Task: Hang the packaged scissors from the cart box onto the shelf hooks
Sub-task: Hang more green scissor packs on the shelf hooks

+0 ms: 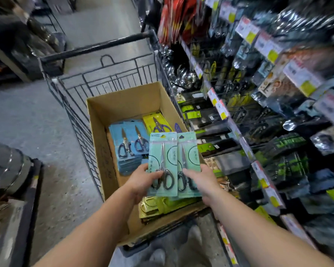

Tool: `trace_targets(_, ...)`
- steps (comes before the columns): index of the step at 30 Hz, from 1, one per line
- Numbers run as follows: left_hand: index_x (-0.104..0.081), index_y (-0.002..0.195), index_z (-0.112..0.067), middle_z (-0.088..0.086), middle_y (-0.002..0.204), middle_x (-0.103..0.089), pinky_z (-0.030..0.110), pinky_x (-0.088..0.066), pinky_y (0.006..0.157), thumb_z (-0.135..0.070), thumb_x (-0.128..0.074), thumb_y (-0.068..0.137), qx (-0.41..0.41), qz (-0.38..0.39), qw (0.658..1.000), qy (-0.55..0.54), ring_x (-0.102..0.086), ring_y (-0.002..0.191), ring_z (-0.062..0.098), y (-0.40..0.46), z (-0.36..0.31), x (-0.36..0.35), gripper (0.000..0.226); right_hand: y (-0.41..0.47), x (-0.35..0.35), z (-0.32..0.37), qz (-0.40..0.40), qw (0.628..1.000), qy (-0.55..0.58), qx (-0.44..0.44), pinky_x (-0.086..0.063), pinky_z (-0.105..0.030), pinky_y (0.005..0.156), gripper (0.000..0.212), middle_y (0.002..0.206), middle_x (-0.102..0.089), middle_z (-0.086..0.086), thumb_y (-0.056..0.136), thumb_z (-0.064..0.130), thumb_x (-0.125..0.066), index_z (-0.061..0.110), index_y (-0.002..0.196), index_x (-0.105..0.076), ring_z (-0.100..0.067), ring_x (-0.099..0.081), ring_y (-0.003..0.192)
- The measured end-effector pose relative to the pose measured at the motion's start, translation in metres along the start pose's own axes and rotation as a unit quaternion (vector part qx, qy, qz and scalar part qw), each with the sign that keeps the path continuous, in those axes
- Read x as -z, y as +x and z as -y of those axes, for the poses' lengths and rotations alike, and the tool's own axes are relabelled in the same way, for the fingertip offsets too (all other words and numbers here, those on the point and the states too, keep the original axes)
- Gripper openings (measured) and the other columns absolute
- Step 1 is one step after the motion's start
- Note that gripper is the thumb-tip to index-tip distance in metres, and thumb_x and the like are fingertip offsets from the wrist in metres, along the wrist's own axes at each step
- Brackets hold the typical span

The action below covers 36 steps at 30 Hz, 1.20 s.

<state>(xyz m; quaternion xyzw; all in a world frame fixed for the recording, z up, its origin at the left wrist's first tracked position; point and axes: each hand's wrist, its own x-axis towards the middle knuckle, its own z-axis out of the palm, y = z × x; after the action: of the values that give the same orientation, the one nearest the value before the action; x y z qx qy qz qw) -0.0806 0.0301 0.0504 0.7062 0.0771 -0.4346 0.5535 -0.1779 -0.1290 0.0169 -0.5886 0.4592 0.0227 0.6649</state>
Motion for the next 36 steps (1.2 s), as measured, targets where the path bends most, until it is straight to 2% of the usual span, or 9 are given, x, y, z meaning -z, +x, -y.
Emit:
trace_targets(4, -0.067, 0.102, -0.012, 0.014, 0.098, -0.076, 0.057, -0.056, 0.085, -0.01, -0.072, 0.087, -0.038, 0.041, 0.998, 0.04, -0.072, 0.094, 0.037, -0.012, -0.004, -0.003, 0.016, -0.038, 0.006, 0.003, -0.08, 0.996, 0.037, 0.026, -0.055, -0.038, 0.09, 0.038, 0.104, -0.072, -0.001, 0.076, 0.024, -0.081, 0.015, 0.109, -0.065, -0.021, -0.068, 0.096)
trace_targets(7, -0.066, 0.109, -0.011, 0.011, 0.097, -0.076, 0.057, -0.057, 0.084, -0.015, -0.075, 0.085, -0.066, 0.086, 0.99, 0.086, -0.073, 0.09, 0.035, -0.022, -0.011, -0.009, 0.026, -0.065, 0.017, -0.002, -0.135, 0.988, 0.063, 0.045, -0.055, -0.043, 0.092, 0.033, 0.104, -0.072, 0.0, 0.081, 0.022, -0.078, 0.017, 0.111, -0.066, -0.023, -0.068, 0.097)
trace_targets(9, -0.064, 0.103, -0.013, 0.011, 0.093, -0.075, 0.048, -0.06, 0.077, -0.009, -0.068, 0.09, -0.092, 0.112, 0.983, 0.115, -0.073, 0.084, 0.032, -0.035, -0.014, -0.021, 0.014, -0.086, 0.029, -0.005, -0.175, 0.981, 0.073, 0.048, -0.054, -0.043, 0.091, 0.034, 0.105, -0.07, 0.001, 0.081, 0.029, -0.078, 0.017, 0.11, -0.065, -0.022, -0.066, 0.098)
trace_targets(12, -0.063, 0.098, -0.02, 0.004, 0.097, -0.073, 0.037, -0.06, 0.076, -0.011, -0.068, 0.091, -0.131, 0.148, 0.968, 0.152, -0.071, 0.087, 0.022, -0.052, -0.011, -0.046, 0.012, -0.116, 0.051, -0.018, -0.228, 0.966, 0.108, 0.054, -0.053, -0.033, 0.075, 0.015, 0.095, -0.068, 0.004, 0.085, 0.026, -0.075, 0.022, 0.093, -0.063, -0.015, -0.064, 0.087)
trace_targets(16, -0.064, 0.105, -0.022, 0.002, 0.101, -0.074, 0.044, -0.058, 0.083, -0.018, -0.073, 0.088, -0.146, 0.215, 0.944, 0.204, -0.071, 0.092, 0.02, -0.073, 0.005, -0.088, 0.02, -0.162, 0.082, -0.046, -0.301, 0.939, 0.159, 0.041, -0.056, -0.046, 0.089, 0.021, 0.104, -0.072, 0.001, 0.083, 0.024, -0.077, 0.023, 0.099, -0.064, -0.022, -0.068, 0.095)
trace_targets(24, -0.064, 0.102, -0.021, 0.004, 0.1, -0.074, 0.051, -0.056, 0.089, -0.016, -0.07, 0.091, -0.152, 0.328, 0.884, 0.298, -0.07, 0.096, 0.029, -0.153, 0.073, -0.186, 0.014, -0.275, 0.145, -0.142, -0.415, 0.875, 0.247, 0.019, -0.048, -0.035, 0.087, 0.022, 0.108, -0.068, 0.0, 0.087, 0.024, -0.073, 0.022, 0.104, -0.06, -0.022, -0.062, 0.1)
trace_targets(28, -0.057, 0.1, -0.026, -0.005, 0.092, -0.067, 0.034, -0.049, 0.073, -0.021, -0.067, 0.093, -0.164, 0.377, 0.844, 0.344, -0.06, 0.084, 0.017, -0.209, 0.128, -0.232, 0.013, -0.344, 0.174, -0.205, -0.47, 0.837, 0.281, -0.003, -0.049, -0.034, 0.088, 0.022, 0.103, -0.066, 0.0, 0.087, 0.023, -0.073, 0.017, 0.102, -0.057, -0.023, -0.061, 0.098)
trace_targets(31, -0.057, 0.115, -0.019, -0.003, 0.105, -0.067, 0.025, -0.049, 0.069, -0.024, -0.067, 0.092, -0.18, 0.407, 0.805, 0.393, -0.062, 0.086, 0.014, -0.255, 0.177, -0.259, 0.026, -0.399, 0.192, -0.255, -0.499, 0.815, 0.293, -0.02, -0.048, -0.032, 0.083, 0.026, 0.102, -0.067, -0.001, 0.087, 0.028, -0.073, 0.014, 0.106, -0.061, -0.022, -0.062, 0.094)
trace_targets(36, -0.057, 0.125, -0.017, -0.002, 0.119, -0.067, 0.034, -0.053, 0.09, -0.033, -0.073, 0.086, -0.183, 0.438, 0.76, 0.444, -0.064, 0.104, 0.016, -0.326, 0.251, -0.294, 0.045, -0.48, 0.214, -0.332, -0.532, 0.772, 0.346, -0.027, -0.047, -0.031, 0.086, 0.025, 0.092, -0.065, 0.004, 0.087, 0.025, -0.073, 0.014, 0.104, -0.058, -0.019, -0.06, 0.092)
